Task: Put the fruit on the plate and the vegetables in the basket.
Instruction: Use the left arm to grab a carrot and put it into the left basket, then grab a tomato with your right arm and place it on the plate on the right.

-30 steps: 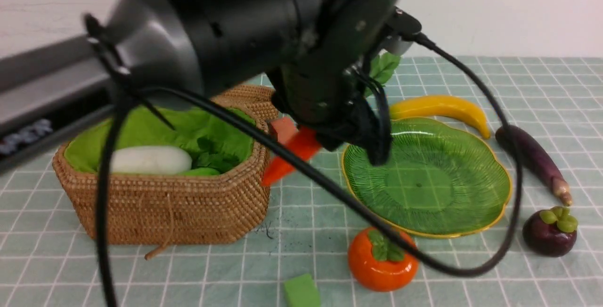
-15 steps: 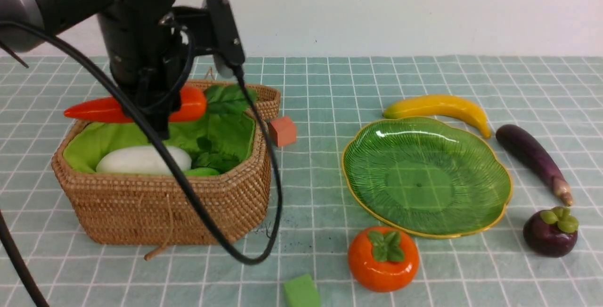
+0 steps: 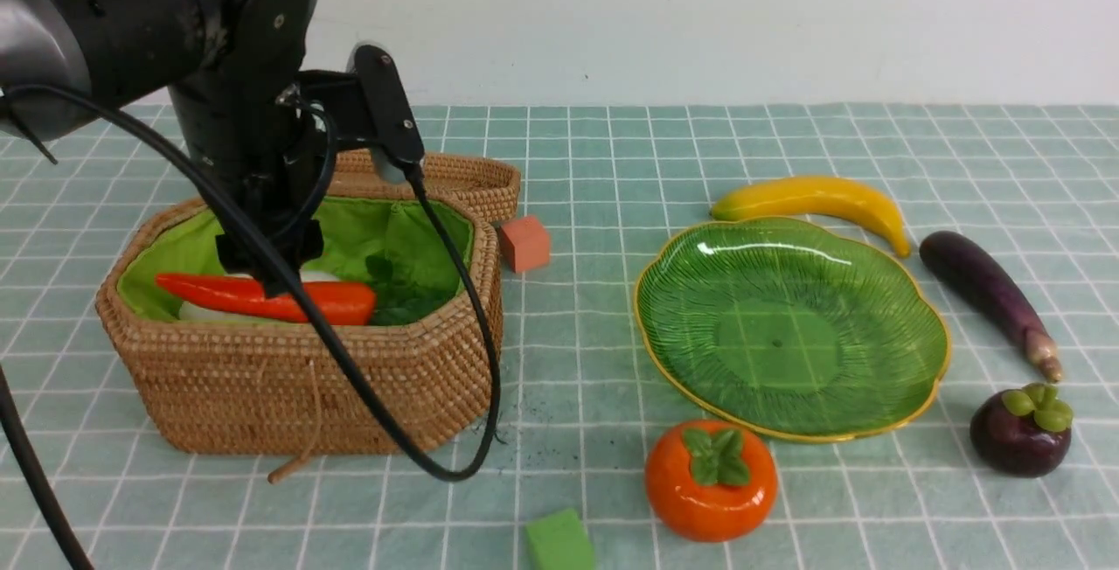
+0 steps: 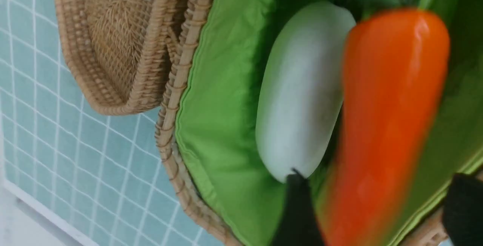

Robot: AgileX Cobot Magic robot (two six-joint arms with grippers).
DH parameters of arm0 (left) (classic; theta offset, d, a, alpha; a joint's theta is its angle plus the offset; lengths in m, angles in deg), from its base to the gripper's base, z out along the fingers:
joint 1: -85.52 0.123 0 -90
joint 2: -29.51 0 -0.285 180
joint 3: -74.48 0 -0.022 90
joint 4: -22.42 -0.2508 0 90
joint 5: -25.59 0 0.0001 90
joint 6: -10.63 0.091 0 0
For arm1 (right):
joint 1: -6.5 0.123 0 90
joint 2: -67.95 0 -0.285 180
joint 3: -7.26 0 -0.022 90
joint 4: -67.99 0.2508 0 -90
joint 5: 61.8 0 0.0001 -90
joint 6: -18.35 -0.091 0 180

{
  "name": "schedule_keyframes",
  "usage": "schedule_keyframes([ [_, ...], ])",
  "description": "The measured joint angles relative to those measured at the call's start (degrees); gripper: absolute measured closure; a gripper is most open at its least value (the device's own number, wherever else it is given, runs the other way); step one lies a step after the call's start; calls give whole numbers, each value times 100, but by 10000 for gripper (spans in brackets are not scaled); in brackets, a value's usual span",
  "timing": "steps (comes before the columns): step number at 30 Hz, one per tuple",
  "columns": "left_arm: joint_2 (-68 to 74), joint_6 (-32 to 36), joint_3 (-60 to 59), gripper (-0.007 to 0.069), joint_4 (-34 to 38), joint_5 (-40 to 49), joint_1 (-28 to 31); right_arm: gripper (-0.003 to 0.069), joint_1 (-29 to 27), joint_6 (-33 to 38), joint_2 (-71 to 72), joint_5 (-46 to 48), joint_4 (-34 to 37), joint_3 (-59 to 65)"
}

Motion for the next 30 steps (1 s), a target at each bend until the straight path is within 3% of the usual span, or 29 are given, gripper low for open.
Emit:
schedule_keyframes([
  [2, 0, -320, 0, 47, 12, -44, 0, 529, 0, 0, 0, 0, 44, 0],
  [5, -59, -664, -5, 30, 102, -52, 0, 526, 0, 0, 0, 0, 75, 0],
  [9, -354, -1736, -5, 111, 279, -143, -196, 523, 0, -194, -24, 0, 88, 0],
  [13, -1144, -3481, -11, 453, 394, -364, -910, 522, 0, -389, -328, 63, 89, 0],
  [16, -1747, -4093, -60, 622, 605, -400, -1279, 522, 0, -474, -709, 250, 89, 0],
  [20, -2624, -4444, -481, 638, 1014, -606, -1615, 522, 0, -666, -1277, 493, 77, 0],
  [24, -4178, -4594, -1963, 638, 1610, -1146, -2020, 522, 0, -876, -2079, 518, -72, 0],
  [30, -6110, -4676, -4219, 638, 2189, -2316, -2168, 543, 82, -1062, -3069, 512, -72, 0],
])
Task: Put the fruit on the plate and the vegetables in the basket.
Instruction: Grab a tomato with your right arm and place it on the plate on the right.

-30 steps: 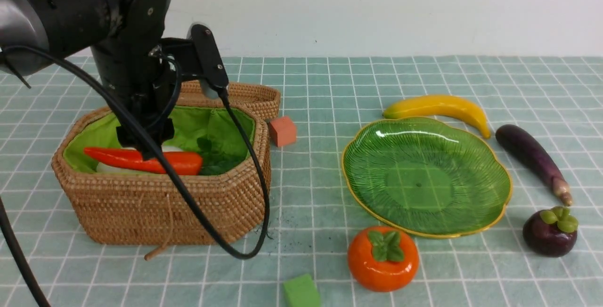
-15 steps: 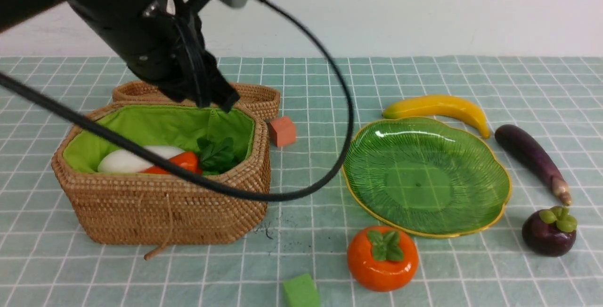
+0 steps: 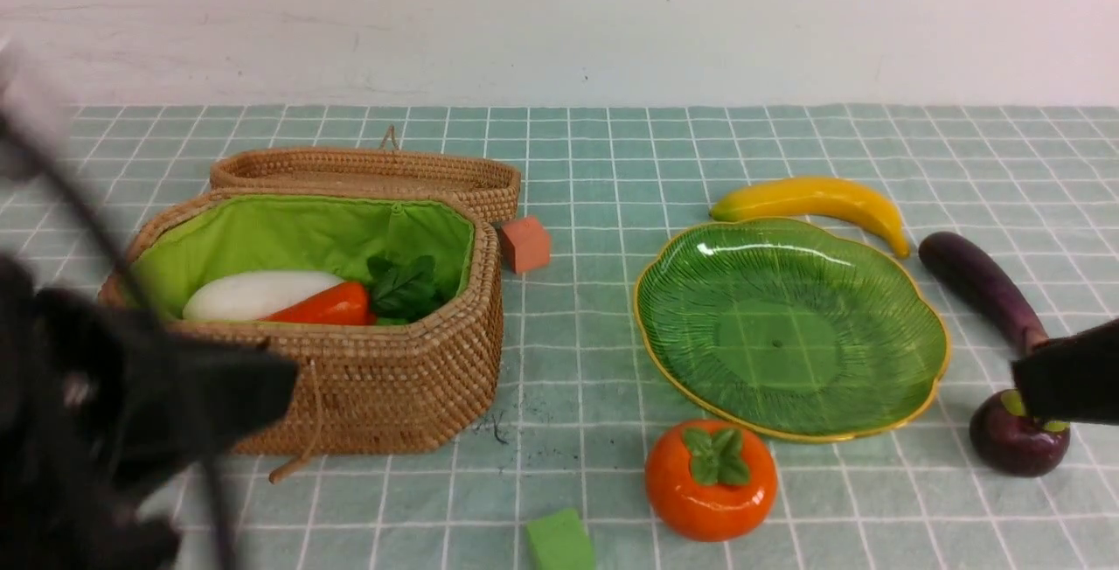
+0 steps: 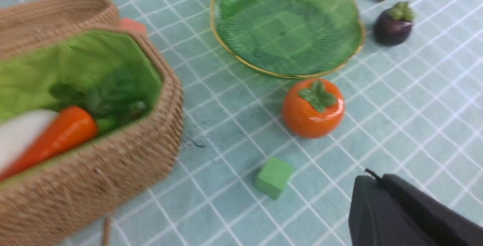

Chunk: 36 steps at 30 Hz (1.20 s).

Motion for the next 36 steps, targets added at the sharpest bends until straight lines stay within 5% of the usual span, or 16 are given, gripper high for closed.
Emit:
schedule_keyframes([
  [6, -1694, -19, -1732, 638, 428, -879, 0, 575, 909, -632, -1144, -189, -286, 0],
  [12, -2539, -13, -2271, 638, 656, -1272, 0, 493, 1592, -1880, -2128, -687, -1209, 19],
  [22, -2633, 546, -2302, 638, 725, -1284, 0, 127, 1273, -2802, -3206, -2153, -1406, 384],
  [36, -2633, 551, -2307, 638, 811, -1284, 0, 95, 1005, -2992, -4086, -2934, -623, 421],
])
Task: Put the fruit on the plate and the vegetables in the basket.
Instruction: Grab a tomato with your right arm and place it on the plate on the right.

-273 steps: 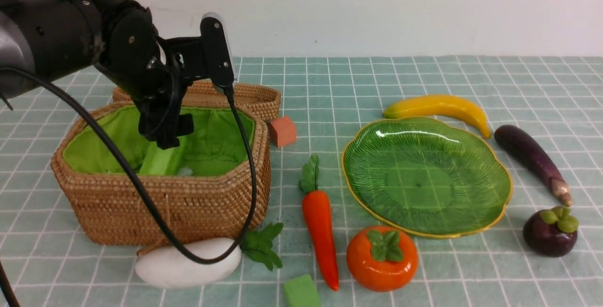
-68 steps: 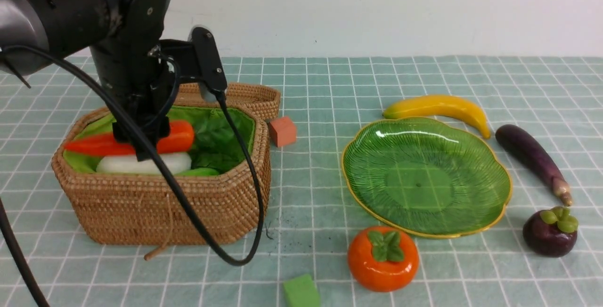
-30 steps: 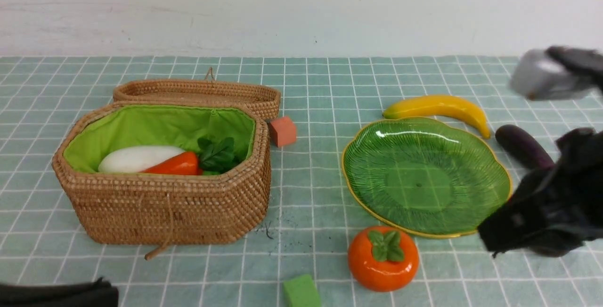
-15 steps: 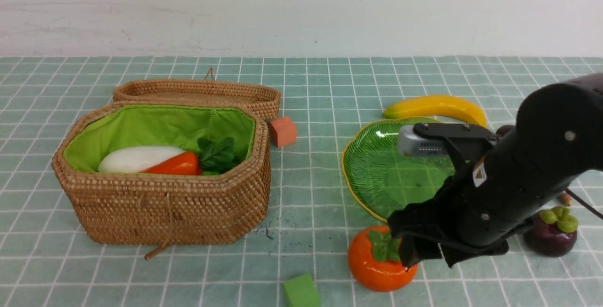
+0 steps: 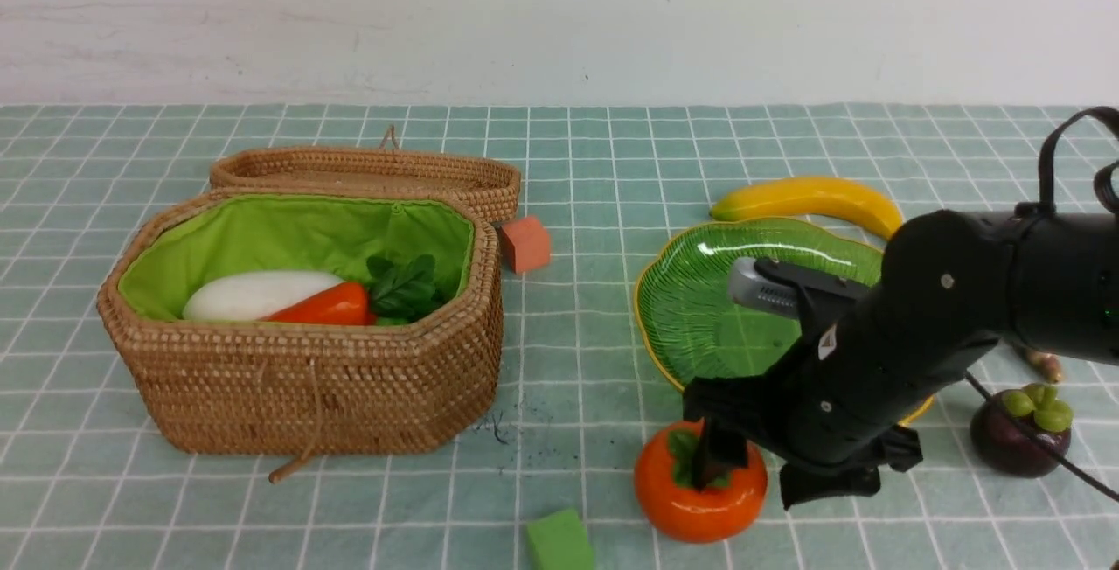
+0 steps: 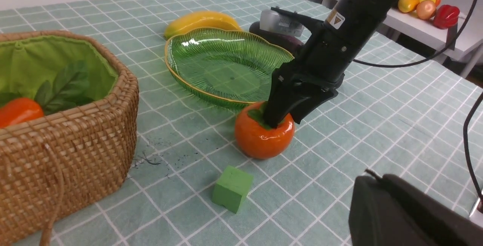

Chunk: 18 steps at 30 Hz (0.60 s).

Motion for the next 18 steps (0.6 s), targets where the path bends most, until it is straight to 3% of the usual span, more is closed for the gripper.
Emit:
schedule_keyframes([
  [14, 0, 0, 0, 638, 2, 0, 0, 97, 0, 1052, -287, 6, 1227, -6],
  [18, 0, 0, 0, 638, 6, 0, 0, 137, 0, 1389, -328, 34, 1378, -6],
])
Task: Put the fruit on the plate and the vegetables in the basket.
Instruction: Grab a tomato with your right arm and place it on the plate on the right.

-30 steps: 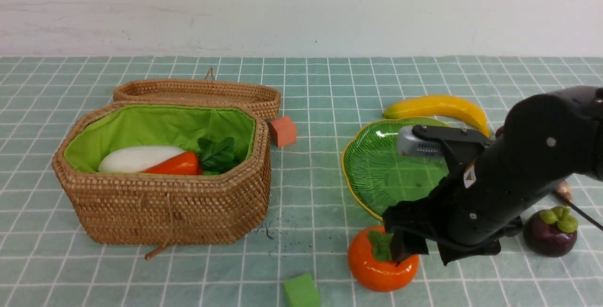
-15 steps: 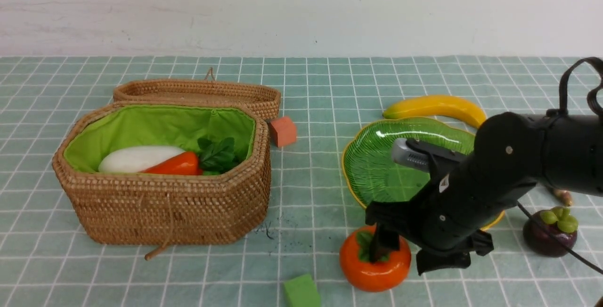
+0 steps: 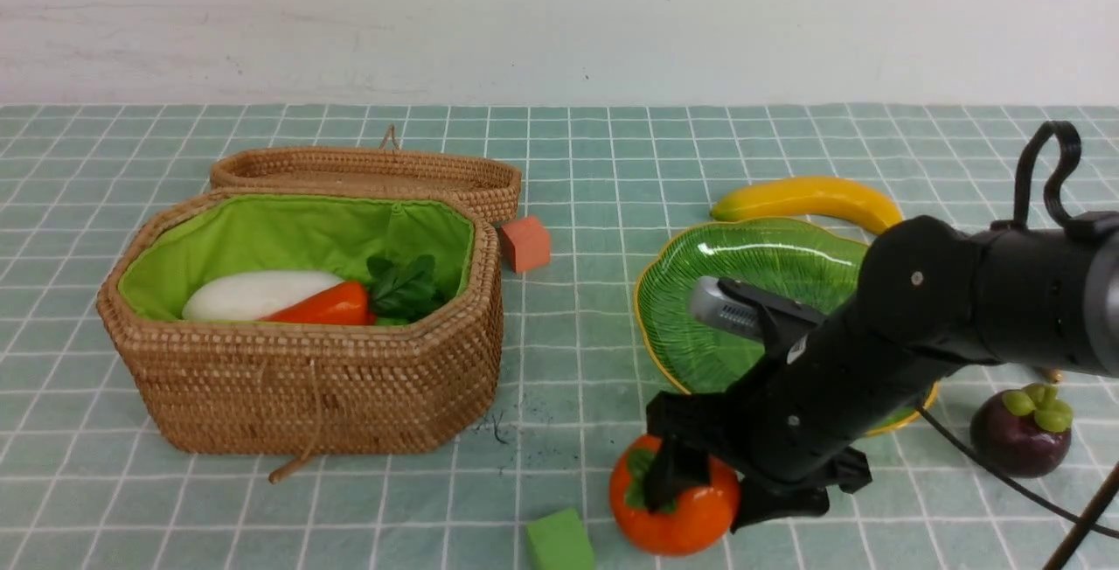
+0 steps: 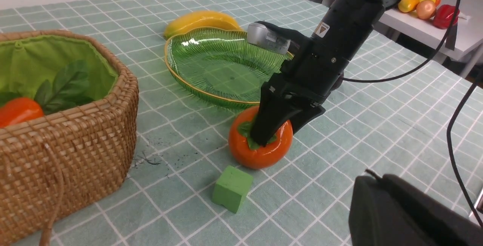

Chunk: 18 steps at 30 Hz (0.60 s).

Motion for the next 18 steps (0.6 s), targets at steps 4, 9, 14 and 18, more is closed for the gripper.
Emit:
schedule_keyframes([
  [4, 0, 0, 0, 638, 10, 0, 0, 148, 0, 297, 28, 54, 11, -4],
  [9, 0, 0, 0, 638, 10, -51, 0, 148, 0, 371, 604, 321, -132, 26],
  [14, 0, 0, 0, 638, 10, -451, 0, 148, -332, 376, 1450, 108, -339, -118],
  [18, 0, 0, 0, 638, 10, -823, 0, 148, -1185, 428, 1389, -727, -483, -142],
])
